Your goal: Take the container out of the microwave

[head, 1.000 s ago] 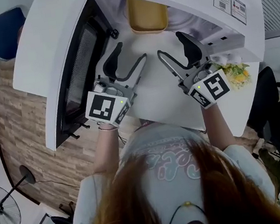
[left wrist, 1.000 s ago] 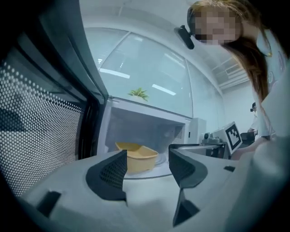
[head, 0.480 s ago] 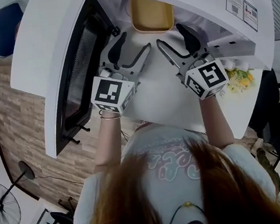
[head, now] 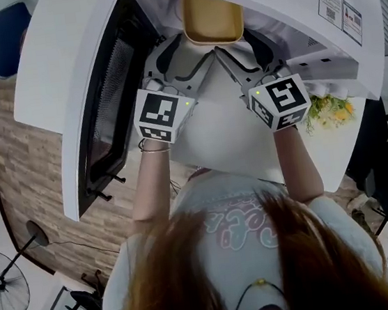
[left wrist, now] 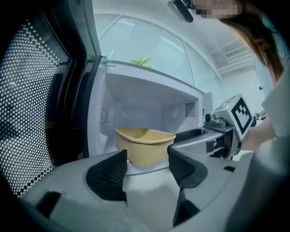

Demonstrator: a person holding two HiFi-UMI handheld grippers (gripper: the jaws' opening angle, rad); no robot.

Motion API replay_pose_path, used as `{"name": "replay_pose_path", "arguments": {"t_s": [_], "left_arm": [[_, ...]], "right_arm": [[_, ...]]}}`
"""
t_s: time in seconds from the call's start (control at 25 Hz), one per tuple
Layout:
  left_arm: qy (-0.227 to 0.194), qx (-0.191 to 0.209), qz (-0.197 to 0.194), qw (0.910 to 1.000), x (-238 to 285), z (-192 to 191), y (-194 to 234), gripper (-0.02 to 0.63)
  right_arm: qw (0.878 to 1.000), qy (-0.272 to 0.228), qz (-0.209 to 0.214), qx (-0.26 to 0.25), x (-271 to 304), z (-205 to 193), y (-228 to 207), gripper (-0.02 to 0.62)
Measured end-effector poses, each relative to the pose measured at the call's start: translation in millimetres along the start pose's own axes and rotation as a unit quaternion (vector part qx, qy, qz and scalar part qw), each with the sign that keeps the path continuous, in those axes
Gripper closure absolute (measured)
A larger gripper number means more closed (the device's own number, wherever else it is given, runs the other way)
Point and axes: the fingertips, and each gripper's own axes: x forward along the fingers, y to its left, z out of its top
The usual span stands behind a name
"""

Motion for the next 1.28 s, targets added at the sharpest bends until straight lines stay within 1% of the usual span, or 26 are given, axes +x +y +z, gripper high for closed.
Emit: {"name": "replay_pose_path", "arguments": {"t_s": [0.24,0.48,0.68,0.96,1.28], "left_arm": [[-0.003,0.013,-0.009,0.9999,4.3,3.4,1.5,0.350],[-0.006,0.011,-0.002,0.9999,7.2,4.4,4.9,0.351],[-0.008,0.009,0.011,0.9999,7.4,6.4,6.9,0.387],[-0.005,0.007,0.028,0.9996,5.4,9.6,5.8,0.388],[-0.007,0.005,0.033,0.9994,-1.3,16.0,3.1,0.388]], "right_arm": [[1.000,0.003,0.001,0.025,2.9,0.1,-1.6,0.354],[0.999,-0.003,0.005,0.047,4.2,2.0,-2.4,0.360],[0.999,-0.005,-0.001,0.050,4.2,2.4,-3.2,0.360],[0.999,-0.009,-0.006,0.048,3.6,4.9,-1.9,0.362],[0.999,-0.015,-0.012,0.034,-2.2,12.9,3.1,0.364]]}}
